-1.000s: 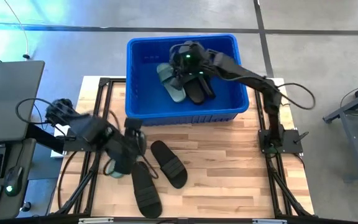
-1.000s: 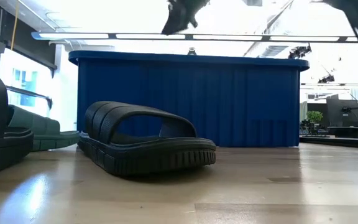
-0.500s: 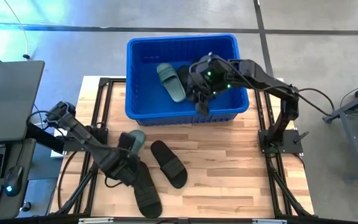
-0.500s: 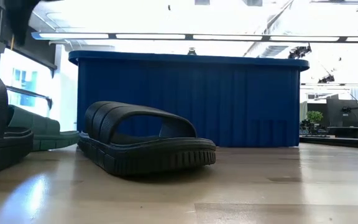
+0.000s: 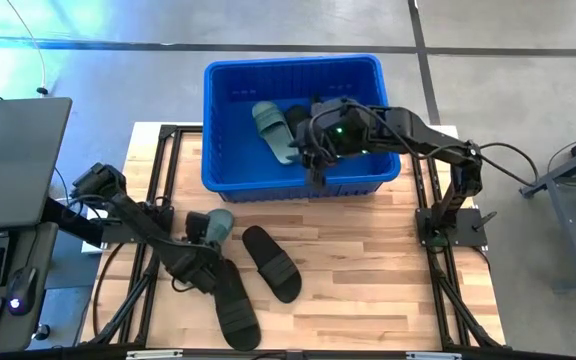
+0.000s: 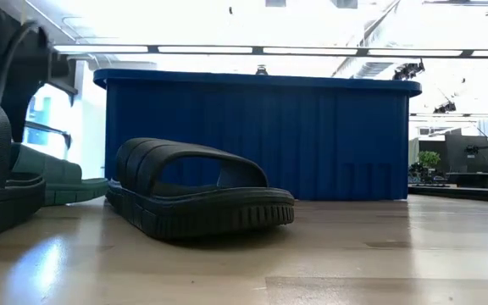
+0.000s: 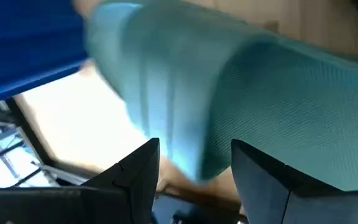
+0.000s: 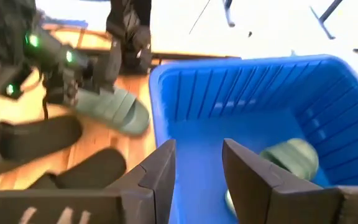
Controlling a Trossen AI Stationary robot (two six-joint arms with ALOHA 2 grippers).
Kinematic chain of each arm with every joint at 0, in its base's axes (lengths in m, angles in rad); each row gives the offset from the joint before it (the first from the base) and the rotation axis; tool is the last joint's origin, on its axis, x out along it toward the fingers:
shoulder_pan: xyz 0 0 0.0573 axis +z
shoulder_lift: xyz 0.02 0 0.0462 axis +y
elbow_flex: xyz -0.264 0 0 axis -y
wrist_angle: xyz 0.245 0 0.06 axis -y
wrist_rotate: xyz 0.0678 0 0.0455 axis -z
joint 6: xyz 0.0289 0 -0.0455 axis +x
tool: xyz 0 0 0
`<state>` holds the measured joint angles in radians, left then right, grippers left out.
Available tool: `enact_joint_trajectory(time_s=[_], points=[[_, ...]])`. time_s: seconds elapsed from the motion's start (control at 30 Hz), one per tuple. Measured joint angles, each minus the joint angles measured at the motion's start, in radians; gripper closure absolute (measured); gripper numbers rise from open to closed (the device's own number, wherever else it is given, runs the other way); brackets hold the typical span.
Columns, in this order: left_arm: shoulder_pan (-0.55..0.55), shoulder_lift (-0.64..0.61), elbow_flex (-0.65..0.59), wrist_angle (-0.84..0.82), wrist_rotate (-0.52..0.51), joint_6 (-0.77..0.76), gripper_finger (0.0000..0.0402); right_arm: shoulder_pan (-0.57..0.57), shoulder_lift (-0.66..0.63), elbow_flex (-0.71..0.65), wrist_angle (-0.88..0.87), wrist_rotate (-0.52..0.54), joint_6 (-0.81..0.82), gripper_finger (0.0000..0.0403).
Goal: Pick and place slides into bin
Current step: Put the green slide into the blue bin
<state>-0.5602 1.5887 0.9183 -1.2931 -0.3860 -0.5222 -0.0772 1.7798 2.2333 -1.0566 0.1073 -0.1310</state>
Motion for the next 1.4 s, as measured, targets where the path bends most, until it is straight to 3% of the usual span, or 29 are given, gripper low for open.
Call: enact_joint_trajectory(time_s=[0.27,0.37,0.5,0.7,0.9,1.0,1.1,1.3,1.4], points=[[0.055,0.0,-0.159,0.13,-0.057,-0.033,0.0231,0.0,0.0,0.0,0.102,0.005,0.0,0.0281],[0.071,-0.001,-0.173,0.173,-0.073,-0.033,0.0271,0.0,0.0,0.0,0.101,0.005,0.0,0.0281],[0.078,-0.001,-0.126,0.176,-0.022,-0.034,0.037,0.0,0.0,0.0,0.1,0.005,0.0,0.0281],[0.075,-0.001,0.072,0.048,0.092,-0.068,0.0393,0.0,0.0,0.0,0.097,0.004,0.004,0.0281],[0.076,-0.001,0.404,-0.281,0.077,-0.157,0.0396,0.0,0.0,0.0,0.096,0.002,0.004,0.0281],[0.075,-0.011,0.575,-0.261,0.069,-0.167,0.0397,0.0,0.0,0.0,0.078,0.002,0.03,0.0281],[0.069,-0.014,0.755,-0.279,-0.014,-0.139,0.0398,0.0,0.0,0.0,0.035,0.002,0.053,0.0281],[0.097,-0.012,1.002,-0.275,-0.445,0.029,0.0399,0.006,0.0,0.0,-0.115,-0.005,0.108,0.0281],[0.167,-0.012,1.079,-0.278,-0.538,0.164,0.0399,0.021,0.0,-0.003,-0.17,-0.006,0.135,0.0284]])
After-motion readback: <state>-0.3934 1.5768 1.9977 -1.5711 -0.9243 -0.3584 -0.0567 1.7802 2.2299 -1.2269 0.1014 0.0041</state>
